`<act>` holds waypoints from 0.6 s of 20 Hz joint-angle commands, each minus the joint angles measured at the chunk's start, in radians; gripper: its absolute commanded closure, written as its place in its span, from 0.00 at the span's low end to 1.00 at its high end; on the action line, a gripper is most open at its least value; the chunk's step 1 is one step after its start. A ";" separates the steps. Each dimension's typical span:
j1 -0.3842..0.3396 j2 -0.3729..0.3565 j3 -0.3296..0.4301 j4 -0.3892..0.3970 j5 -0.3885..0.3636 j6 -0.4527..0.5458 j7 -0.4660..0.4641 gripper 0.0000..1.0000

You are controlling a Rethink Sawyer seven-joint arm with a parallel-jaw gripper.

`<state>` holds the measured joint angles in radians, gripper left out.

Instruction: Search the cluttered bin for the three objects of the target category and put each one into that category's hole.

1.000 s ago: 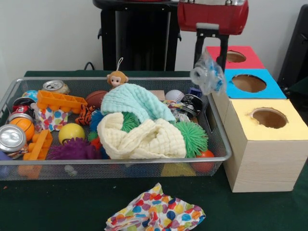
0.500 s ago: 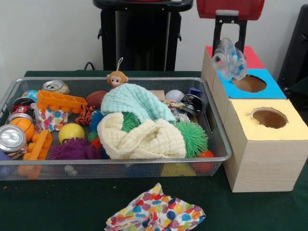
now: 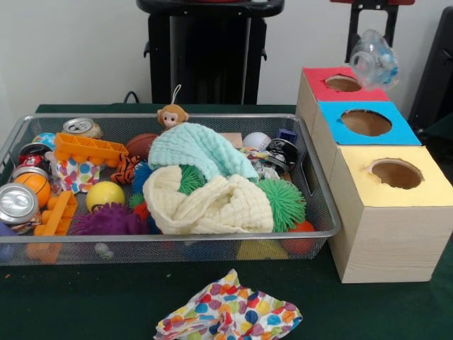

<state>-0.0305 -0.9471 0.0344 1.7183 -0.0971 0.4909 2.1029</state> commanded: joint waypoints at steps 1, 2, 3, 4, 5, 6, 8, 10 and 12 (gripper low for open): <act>0.043 0.007 0.047 0.082 -0.037 0.135 0.008 1.00; 0.044 0.008 0.049 0.085 -0.030 0.133 0.011 1.00; 0.043 0.013 0.054 0.085 -0.022 0.127 0.013 1.00; 0.046 0.016 0.053 0.084 -0.021 0.126 0.016 1.00; 0.042 0.026 0.053 0.075 -0.017 0.126 0.018 1.00; 0.040 0.031 0.056 0.078 -0.013 0.119 0.019 1.00; 0.027 0.039 0.064 0.086 -0.004 0.098 0.018 1.00; 0.005 0.043 0.071 0.085 0.000 0.098 0.004 1.00; -0.011 0.049 0.077 0.085 0.001 0.096 -0.006 1.00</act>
<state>0.0163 -0.9366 0.0428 1.7184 -0.1006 0.4909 2.1029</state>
